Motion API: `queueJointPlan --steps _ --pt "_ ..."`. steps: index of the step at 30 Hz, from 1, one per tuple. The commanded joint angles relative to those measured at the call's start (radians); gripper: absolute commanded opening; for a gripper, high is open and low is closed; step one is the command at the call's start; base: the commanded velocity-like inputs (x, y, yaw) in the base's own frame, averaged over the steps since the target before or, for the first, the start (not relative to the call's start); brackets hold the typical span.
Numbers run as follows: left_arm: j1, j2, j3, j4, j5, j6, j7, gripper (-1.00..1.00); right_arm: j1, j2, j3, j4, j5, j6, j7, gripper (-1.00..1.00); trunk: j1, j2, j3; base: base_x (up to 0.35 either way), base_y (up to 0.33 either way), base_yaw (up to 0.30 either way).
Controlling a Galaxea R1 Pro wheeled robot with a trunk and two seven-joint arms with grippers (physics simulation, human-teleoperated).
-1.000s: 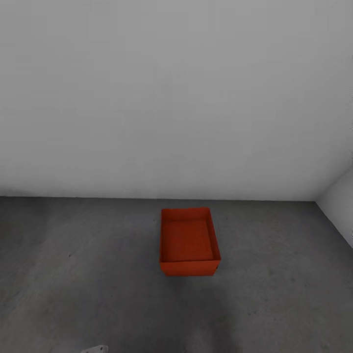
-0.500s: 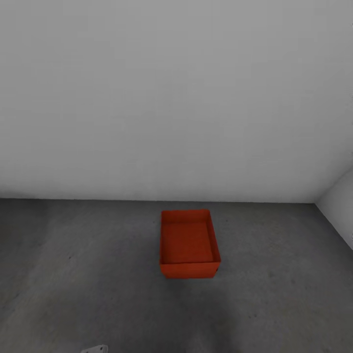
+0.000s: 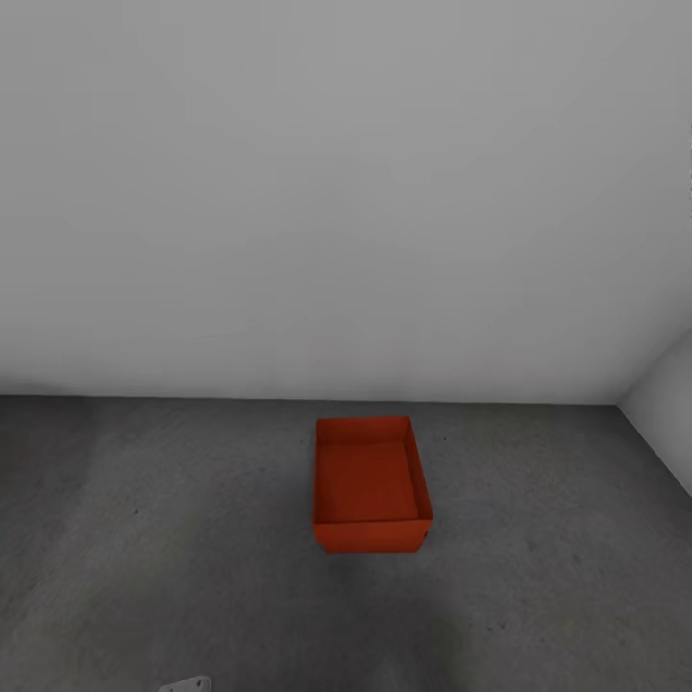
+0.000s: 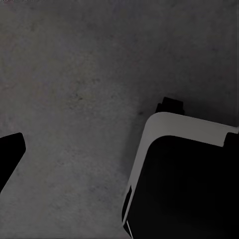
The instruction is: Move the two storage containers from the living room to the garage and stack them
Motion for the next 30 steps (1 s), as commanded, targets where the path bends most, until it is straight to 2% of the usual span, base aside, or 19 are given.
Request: queueJointPlan --steps 1,7,10,12,15,18,30 --pt "0.0 0.0 -0.009 0.0 0.009 0.0 0.002 1.0 0.005 0.0 -0.001 0.003 0.004 -0.007 -0.003 1.0 0.0 -0.001 0.0 0.0 0.0 0.0" --pt "0.008 -0.001 -0.009 0.002 0.012 0.011 0.0 1.0 0.037 0.001 -0.001 0.003 0.005 -0.008 -0.002 1.0 0.0 -0.001 0.01 0.0 0.0 0.0" --pt "0.072 -0.004 -0.009 0.002 0.011 0.015 -0.026 1.0 0.047 0.014 -0.001 0.003 0.005 -0.008 -0.001 1.0 0.0 -0.001 0.015 0.0 0.0 0.0" --pt "0.12 -0.003 -0.008 0.002 0.01 0.015 -0.091 1.0 0.051 0.027 -0.001 0.003 0.005 -0.008 -0.001 1.0 0.0 -0.001 0.018 0.0 0.0 0.0" --pt "0.15 0.004 -0.008 0.001 0.012 0.014 -0.183 1.0 0.065 0.035 -0.001 0.003 0.005 -0.009 0.0 1.0 0.0 -0.001 0.023 0.0 0.0 0.0" --pt "0.165 0.011 -0.008 0.001 0.013 0.01 -0.223 1.0 0.08 0.039 -0.001 0.003 0.005 -0.01 0.001 1.0 0.0 -0.001 0.028 0.0 0.0 0.0" --pt "0.177 0.01 -0.009 -0.005 0.007 -0.023 -0.241 1.0 0.098 0.04 -0.001 0.003 0.005 -0.023 0.004 1.0 0.0 -0.001 0.047 0.0 0.0 0.0"
